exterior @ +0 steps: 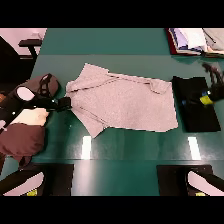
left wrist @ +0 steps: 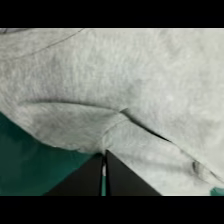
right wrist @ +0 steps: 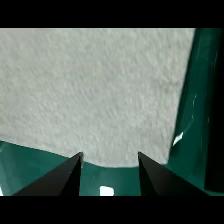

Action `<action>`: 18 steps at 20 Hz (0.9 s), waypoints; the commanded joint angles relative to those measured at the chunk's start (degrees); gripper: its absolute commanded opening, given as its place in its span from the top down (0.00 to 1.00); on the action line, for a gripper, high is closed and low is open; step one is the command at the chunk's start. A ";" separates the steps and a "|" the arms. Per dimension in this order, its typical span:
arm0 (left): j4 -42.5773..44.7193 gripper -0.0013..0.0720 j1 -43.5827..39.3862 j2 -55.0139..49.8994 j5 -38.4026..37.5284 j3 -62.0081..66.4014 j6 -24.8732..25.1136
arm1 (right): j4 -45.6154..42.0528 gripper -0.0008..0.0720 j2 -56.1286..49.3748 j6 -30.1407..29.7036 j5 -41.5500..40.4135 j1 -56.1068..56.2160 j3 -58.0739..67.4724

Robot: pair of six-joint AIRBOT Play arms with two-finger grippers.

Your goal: Fold the shirts.

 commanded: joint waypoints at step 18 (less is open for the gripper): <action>1.33 0.95 1.09 0.85 -8.61 6.10 4.37 | 15.28 0.97 -4.79 -4.98 -17.46 -1.55 -20.00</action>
